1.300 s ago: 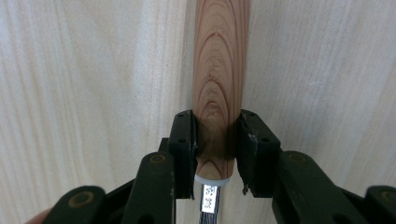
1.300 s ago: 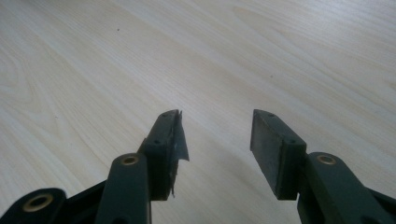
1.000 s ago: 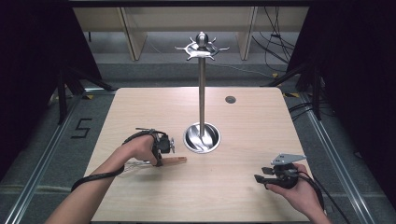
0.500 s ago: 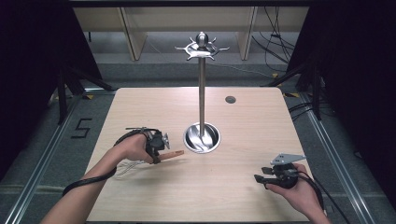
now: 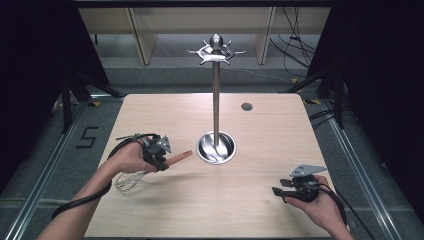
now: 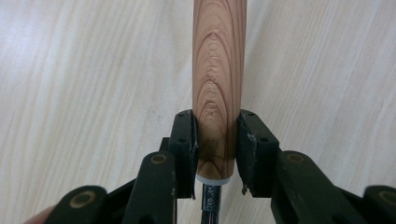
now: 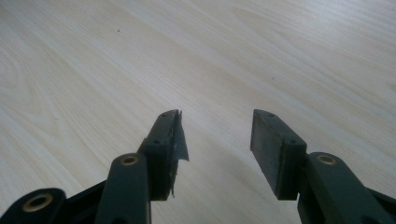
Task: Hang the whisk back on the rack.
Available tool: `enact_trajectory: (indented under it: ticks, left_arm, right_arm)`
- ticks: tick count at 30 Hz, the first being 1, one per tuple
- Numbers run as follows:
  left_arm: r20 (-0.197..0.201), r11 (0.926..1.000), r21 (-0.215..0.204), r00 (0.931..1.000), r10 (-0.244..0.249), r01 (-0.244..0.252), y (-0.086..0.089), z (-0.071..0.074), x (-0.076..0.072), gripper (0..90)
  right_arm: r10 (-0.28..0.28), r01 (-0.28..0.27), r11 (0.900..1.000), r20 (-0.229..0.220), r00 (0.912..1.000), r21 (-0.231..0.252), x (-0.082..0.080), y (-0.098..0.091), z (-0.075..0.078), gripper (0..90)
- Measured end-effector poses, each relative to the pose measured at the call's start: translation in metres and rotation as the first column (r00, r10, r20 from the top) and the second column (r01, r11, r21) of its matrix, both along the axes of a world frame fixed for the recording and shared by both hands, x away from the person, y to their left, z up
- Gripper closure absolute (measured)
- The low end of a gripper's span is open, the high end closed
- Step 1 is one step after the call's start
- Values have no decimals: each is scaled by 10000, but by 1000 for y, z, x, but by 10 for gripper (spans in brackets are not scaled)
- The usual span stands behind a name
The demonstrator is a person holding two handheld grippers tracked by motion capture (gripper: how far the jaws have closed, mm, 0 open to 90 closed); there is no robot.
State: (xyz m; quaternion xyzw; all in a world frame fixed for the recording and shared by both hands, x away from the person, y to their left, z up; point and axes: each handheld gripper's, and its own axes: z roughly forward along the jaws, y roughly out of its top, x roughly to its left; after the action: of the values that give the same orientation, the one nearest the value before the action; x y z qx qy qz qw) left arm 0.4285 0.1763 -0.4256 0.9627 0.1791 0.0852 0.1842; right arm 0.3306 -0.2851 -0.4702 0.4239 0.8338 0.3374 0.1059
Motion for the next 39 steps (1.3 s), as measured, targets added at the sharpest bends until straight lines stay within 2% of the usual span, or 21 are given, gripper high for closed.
enact_trajectory:
  ticks: [2, 7, 9, 12, 14, 18, 21, 22, 23, 24, 25, 26, 27, 31, 32, 34, 35, 36, 37, 38, 39]
  left_arm:
    - [43, 9999, 96, 9999, -113, 113, 3, 3, 0, 687]
    - [472, 9960, -732, 9974, 542, -506, 13, 12, -8, 687]
    - [593, 9872, -1319, 9934, 979, -894, 17, 13, -11, 687]
    - [643, 9815, -1610, 9913, 1147, -1031, 23, 17, -15, 687]
    - [731, 9704, -2031, 9863, 1478, -1304, 27, 20, -18, 688]
    - [1101, 9419, -2852, 9701, 2162, -1776, 34, 21, -26, 688]
    - [1148, 9077, -3573, 9542, 2763, -2198, 36, 20, -35, 688]
    - [1105, 8904, -3821, 9443, 3099, -2475, 37, 20, -38, 688]
    - [1185, 8893, -3824, 9411, 3167, -2511, 39, 22, -39, 688]
    - [1151, 8685, -4083, 9280, 3544, -2811, 40, 21, -42, 688]
    - [1214, 8615, -4152, 9207, 3709, -2923, 42, 22, -45, 688]
    - [1198, 8454, -4339, 9100, 3968, -3115, 42, 23, -47, 688]
    - [1221, 8372, -4455, 9048, 4079, -3172, 43, 24, -49, 688]
    - [1144, 7470, -5459, 8495, 5151, -3795, 45, 27, -58, 688]
    - [1144, 7320, -5572, 8368, 5354, -3921, 45, 28, -60, 688]
    - [1076, 6716, -6096, 7955, 5963, -4211, 44, 29, -66, 688]
    - [979, 6479, -6286, 7827, 6147, -4302, 43, 29, -67, 688]
    - [979, 6479, -6286, 7827, 6147, -4302, 43, 29, -67, 688]
    - [1066, 6166, -6562, 7556, 6463, -4349, 41, 29, -71, 688]
    - [1172, 5925, -6785, 7323, 6709, -4342, 38, 29, -75, 688]
    - [1187, 5818, -6864, 7221, 6815, -4363, 37, 29, -77, 688]
  right_arm:
    - [-5, 5, 10000, -18, 10000, 1, 0, 0, 0, 530]
    - [14, -14, 10000, 44, 10000, -13, 0, 0, 0, 530]
    - [-32, 32, 10000, -33, 10000, -7, 0, 0, 0, 529]
    - [-27, 27, 10000, -15, 10000, -11, 0, 0, 0, 529]
    - [89, -88, 10000, 360, 9993, -18, 1, 0, -3, 530]
    - [68, -69, 10000, 378, 9993, 13, 1, 0, -3, 529]
    - [32, -32, 10000, 44, 10000, -41, 0, 0, 0, 529]
    - [7, -7, 10000, 40, 10000, -26, 0, 0, 0, 529]
    - [24, -24, 10000, 61, 10000, -39, 0, 0, 0, 529]
    - [114, -111, 9999, 315, 9994, -88, 1, 0, -2, 529]
    - [30, -34, 10000, 469, 9989, 82, 1, 1, -4, 528]
    - [-9, 8, 9999, 165, 9999, 109, 0, 1, -2, 528]
    - [10, -11, 9999, 156, 9999, 118, 0, 1, -2, 528]
    - [-12, 10, 10000, 179, 9998, 89, 0, 1, -2, 527]
    - [-16, 14, 10000, 173, 9998, 92, 0, 1, -2, 527]
    - [-2, 1, 9999, 145, 9999, 105, 0, 1, -2, 527]
    - [-44, 43, 9999, 75, 10000, 108, 0, 2, -2, 527]
    - [-44, 43, 9999, 75, 10000, 108, 0, 2, -2, 527]
    - [-49, 48, 9999, 84, 10000, 104, 0, 2, -2, 527]
    - [-42, 42, 9999, 71, 10000, 101, 0, 2, -2, 527]
    - [-39, 38, 9999, 81, 10000, 100, 0, 2, -2, 527]
